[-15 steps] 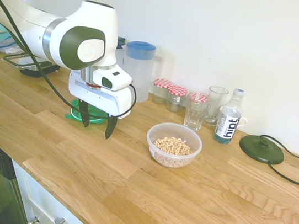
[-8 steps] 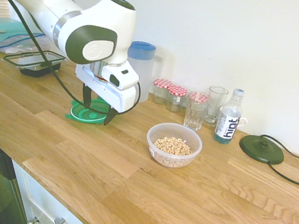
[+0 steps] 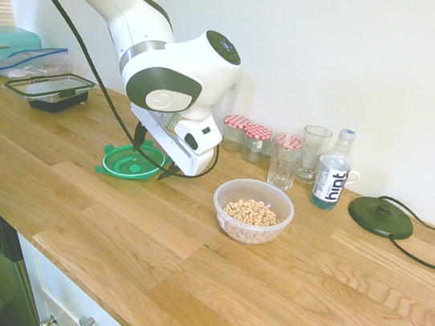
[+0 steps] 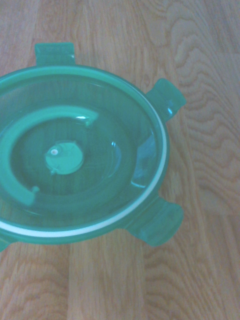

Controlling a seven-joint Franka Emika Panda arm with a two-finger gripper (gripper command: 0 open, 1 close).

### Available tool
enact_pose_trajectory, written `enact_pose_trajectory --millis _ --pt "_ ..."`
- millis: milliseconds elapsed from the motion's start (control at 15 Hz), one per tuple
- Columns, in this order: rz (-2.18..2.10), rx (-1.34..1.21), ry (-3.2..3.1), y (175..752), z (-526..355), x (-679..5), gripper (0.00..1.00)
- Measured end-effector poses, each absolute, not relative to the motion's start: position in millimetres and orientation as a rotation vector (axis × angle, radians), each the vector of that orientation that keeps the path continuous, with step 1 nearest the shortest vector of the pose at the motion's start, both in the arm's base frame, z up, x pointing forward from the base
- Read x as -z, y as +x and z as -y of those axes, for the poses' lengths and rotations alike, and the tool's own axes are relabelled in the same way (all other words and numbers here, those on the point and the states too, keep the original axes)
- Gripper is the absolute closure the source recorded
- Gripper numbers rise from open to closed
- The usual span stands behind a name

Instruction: Cover the lid of food container

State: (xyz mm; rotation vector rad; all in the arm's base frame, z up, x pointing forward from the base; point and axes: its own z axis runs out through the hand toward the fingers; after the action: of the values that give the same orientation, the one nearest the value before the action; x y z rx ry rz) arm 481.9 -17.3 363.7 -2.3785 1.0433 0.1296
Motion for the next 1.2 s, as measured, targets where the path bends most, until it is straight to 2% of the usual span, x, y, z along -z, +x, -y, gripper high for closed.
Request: enact_pose_trajectory --millis 933,1000,1200 --pt "-1.065 -0.163 -2.255 521 -31 -316 0.00" --pt "-1.075 -0.164 -2.236 521 -34 -315 1.00" --pt "-1.100 -0.171 -2.183 519 -35 -311 1.00"
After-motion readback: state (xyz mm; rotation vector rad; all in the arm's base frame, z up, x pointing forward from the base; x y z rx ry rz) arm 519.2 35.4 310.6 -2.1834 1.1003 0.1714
